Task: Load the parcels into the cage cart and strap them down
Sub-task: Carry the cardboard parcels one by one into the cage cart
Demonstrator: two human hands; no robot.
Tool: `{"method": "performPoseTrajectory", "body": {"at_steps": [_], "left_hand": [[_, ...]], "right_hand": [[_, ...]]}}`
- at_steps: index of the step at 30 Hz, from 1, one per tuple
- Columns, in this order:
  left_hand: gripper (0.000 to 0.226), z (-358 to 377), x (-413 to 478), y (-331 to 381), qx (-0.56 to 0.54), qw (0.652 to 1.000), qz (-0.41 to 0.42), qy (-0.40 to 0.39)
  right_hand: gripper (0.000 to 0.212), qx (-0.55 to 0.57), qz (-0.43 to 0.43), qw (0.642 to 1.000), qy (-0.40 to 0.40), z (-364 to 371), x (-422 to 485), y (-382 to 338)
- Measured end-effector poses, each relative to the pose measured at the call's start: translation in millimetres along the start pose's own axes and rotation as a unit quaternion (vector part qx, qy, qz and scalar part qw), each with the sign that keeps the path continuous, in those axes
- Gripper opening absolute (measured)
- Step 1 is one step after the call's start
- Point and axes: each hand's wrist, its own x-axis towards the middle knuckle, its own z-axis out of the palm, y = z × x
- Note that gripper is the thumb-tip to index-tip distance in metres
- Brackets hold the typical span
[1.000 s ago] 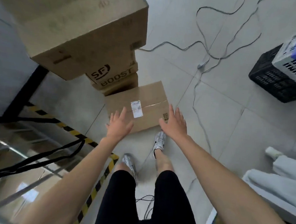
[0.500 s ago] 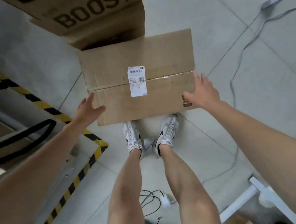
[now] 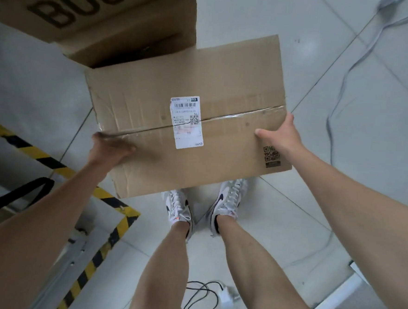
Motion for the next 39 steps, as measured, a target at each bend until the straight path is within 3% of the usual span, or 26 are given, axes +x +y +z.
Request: {"method": "performPoseTrajectory", "body": {"at_steps": [7, 10, 14, 22, 26, 32, 35, 39], "left_hand": [[0.109, -82.1, -153.0, -10.3, 0.013, 1.0, -0.021, -0.015], [0.105, -135.1, -244.6, -7.4, 0.029, 0.998, -0.047, -0.026], [0.108, -203.0, -357.3, -19.2, -0.069, 0.996, -0.052, -0.021], [0.108, -304.5, -540.2, -71.0, -0.282, 0.948, -0.047, 0.141], [0.104, -349.2, -613.1, -119.5, -0.322, 0.915, -0.05, 0.238], [0.105, -409.3, -695.4, -245.9, -0.414, 0.837, -0.066, 0.352], [0.105, -433.4, -716.5, -335.8, -0.439, 0.804, -0.101, 0.387], [0.114, -442.8, -729.8, -463.9, -0.466, 0.787, -0.141, 0.378]], "right_hand": [[0.091, -0.018, -0.009, 1.0, -0.018, -105.8, -137.4, -31.2], [0.101, -0.047, -0.024, 0.998, -0.027, -159.5, -214.1, -66.2], [0.107, -0.084, -0.067, 0.993, -0.042, -214.7, -311.1, -112.1], [0.107, -0.139, -0.177, 0.972, -0.072, -279.6, -470.7, -192.9], [0.094, -0.18, -0.27, 0.942, -0.083, -299.9, -549.5, -248.3], [0.075, -0.206, -0.41, 0.88, -0.12, -243.4, -682.8, -313.5], [0.082, -0.225, -0.452, 0.851, -0.143, -172.3, -747.1, -318.7], [0.081, -0.265, -0.463, 0.827, -0.179, -57.7, -825.0, -294.4]]}}
